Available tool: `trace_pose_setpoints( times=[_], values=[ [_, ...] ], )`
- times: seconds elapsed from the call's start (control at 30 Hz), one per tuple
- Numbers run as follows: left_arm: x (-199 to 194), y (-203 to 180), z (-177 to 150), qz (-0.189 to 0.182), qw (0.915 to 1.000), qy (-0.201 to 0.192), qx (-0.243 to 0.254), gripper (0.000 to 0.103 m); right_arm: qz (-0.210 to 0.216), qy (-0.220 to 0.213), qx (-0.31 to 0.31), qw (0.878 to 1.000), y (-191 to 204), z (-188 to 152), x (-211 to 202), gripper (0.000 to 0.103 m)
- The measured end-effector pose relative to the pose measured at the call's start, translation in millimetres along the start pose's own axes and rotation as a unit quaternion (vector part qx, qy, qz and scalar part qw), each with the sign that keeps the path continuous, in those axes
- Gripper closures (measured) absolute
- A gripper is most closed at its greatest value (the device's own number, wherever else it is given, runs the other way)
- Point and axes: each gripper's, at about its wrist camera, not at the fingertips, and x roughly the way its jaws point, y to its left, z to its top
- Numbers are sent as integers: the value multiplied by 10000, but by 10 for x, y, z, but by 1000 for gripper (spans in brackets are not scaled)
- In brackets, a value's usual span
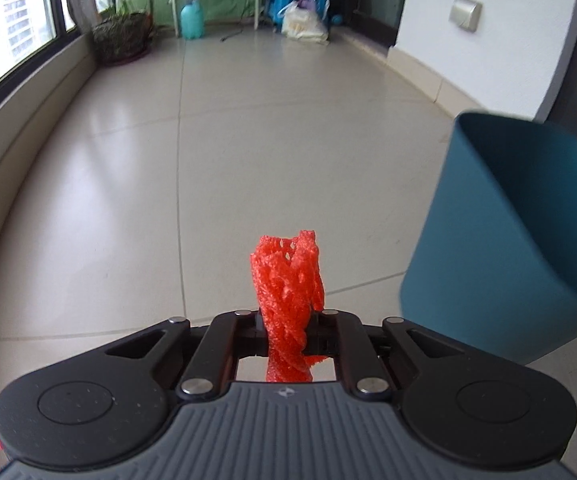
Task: Collect trash
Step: 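Carry the orange foam net into the teal bin and open the left tool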
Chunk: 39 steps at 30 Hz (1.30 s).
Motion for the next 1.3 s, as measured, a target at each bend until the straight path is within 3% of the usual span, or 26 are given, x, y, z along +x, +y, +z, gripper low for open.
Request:
trace_pose_setpoints(
  times=[0.3, 0.47, 0.8, 1.1, 1.3],
  values=[
    [-339, -424, 438, -577, 9967, -474, 304, 93, 23, -69, -72, 9999, 38, -47, -62, 94],
    [-408, -748, 613, -867, 9933, -524, 558, 93, 59, -119, -149, 9998, 102, -57, -148, 95],
    [-137, -1375, 618, -1172, 9861, -72, 1171, 92, 37, -265, -386, 9989, 294, -94, -350, 94],
    [263, -1669, 436, -1178, 9830, 355, 1361, 92, -26, -303, -499, 9983, 355, -96, -417, 94],
    [460, -1668, 385, -1184, 9837, 681, 1168, 92, -40, -337, -587, 9977, 392, -94, -421, 94]
  ],
)
